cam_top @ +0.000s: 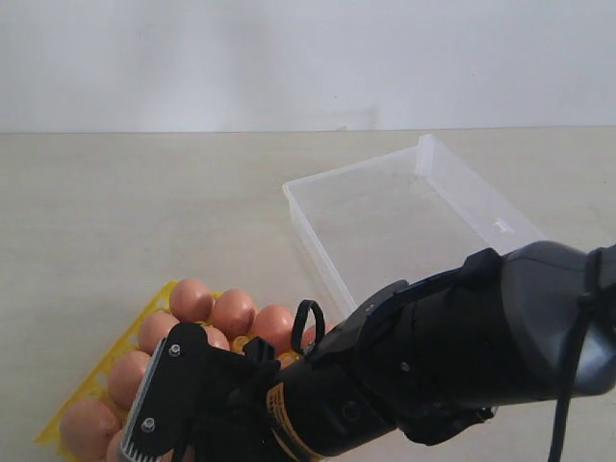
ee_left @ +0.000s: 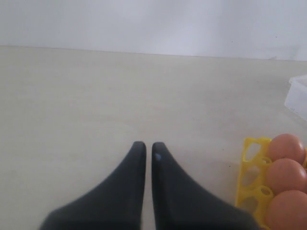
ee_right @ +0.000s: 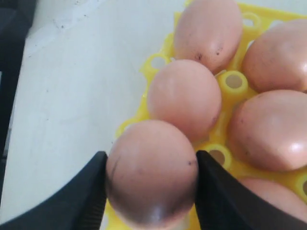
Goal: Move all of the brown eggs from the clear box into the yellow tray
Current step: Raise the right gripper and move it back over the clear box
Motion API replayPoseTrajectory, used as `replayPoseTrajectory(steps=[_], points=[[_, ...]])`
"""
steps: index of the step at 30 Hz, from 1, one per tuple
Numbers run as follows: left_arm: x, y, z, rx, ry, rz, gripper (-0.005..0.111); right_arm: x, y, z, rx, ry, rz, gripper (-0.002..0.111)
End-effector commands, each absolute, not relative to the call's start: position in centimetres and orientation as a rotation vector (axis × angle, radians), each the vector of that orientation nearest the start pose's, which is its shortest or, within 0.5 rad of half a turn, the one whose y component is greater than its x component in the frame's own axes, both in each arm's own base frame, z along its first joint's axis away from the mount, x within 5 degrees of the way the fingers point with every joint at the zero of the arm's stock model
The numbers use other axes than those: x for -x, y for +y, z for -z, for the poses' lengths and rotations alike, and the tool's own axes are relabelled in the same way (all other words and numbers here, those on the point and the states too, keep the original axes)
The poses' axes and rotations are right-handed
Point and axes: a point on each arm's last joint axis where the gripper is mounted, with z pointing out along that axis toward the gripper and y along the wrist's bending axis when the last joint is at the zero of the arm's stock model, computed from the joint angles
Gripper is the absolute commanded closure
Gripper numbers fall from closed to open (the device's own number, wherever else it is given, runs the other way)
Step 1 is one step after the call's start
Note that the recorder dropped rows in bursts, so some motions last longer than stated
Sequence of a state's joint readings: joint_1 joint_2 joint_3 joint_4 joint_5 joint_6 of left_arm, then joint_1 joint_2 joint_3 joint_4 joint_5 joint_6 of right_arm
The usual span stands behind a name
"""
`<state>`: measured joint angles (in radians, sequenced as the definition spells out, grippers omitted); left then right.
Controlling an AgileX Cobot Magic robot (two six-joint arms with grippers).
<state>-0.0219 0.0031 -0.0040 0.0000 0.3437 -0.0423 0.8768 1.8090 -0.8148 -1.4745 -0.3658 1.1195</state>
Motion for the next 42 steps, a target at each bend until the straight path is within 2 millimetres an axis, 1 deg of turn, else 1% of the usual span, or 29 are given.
replayPoseTrajectory(steps=[1, 6, 8, 14, 16, 17, 19, 23, 26, 29, 31, 34, 37, 39, 42], points=[[-5.4, -0.1, -18.3, 0.014, 1.821, 0.043, 0.103, -18.7, 27.3, -13.8, 1.540, 1.951, -0.660, 0.108], [-5.4, -0.1, -18.3, 0.014, 1.821, 0.043, 0.103, -18.7, 27.3, -13.9, 1.542, 1.949, -0.667, 0.108], [-5.4, -0.1, -18.3, 0.014, 1.821, 0.043, 0.103, -18.6, 27.4, -13.9, 1.543, 1.947, -0.673, 0.102], [-5.4, -0.1, -18.3, 0.014, 1.821, 0.043, 0.103, -18.6, 27.4, -13.9, 1.544, 1.946, -0.678, 0.060], [-5.4, -0.1, -18.3, 0.014, 1.821, 0.043, 0.103, -18.6, 27.4, -13.9, 1.544, 1.946, -0.678, 0.052], [-5.4, -0.1, -18.3, 0.014, 1.821, 0.043, 0.103, -18.6, 27.4, -13.9, 1.544, 1.946, -0.678, 0.050], [-5.4, -0.1, -18.3, 0.014, 1.821, 0.043, 0.103, -18.6, 27.4, -13.9, 1.544, 1.946, -0.678, 0.047], [-5.4, -0.1, -18.3, 0.014, 1.821, 0.043, 0.103, -18.6, 27.4, -14.0, 1.543, 1.944, -0.678, 0.047], [-5.4, -0.1, -18.3, 0.014, 1.821, 0.043, 0.103, -18.6, 27.3, -14.5, 1.536, 1.927, -0.679, 0.047], [-5.4, -0.1, -18.3, 0.014, 1.821, 0.043, 0.103, -18.6, 27.2, -15.8, 1.514, 1.894, -0.665, 0.047], [-5.4, -0.1, -18.3, 0.014, 1.821, 0.043, 0.103, -18.9, 27.0, -17.3, 1.476, 1.864, -0.616, 0.047], [-5.4, -0.1, -18.3, 0.014, 1.821, 0.043, 0.103, -19.8, 26.0, -19.9, 1.377, 1.835, -0.457, 0.047], [-5.4, -0.1, -18.3, 0.014, 1.821, 0.043, 0.103, -21.2, 24.3, -22.5, 1.186, 1.860, -0.229, 0.047], [-5.4, -0.1, -18.3, 0.014, 1.821, 0.043, 0.103, -22.2, 22.7, -24.2, 0.978, 1.913, -0.069, 0.047], [-5.4, -0.1, -18.3, 0.014, 1.821, 0.043, 0.103, -23.4, 19.9, -26.1, 0.614, 2.006, 0.184, 0.047]])
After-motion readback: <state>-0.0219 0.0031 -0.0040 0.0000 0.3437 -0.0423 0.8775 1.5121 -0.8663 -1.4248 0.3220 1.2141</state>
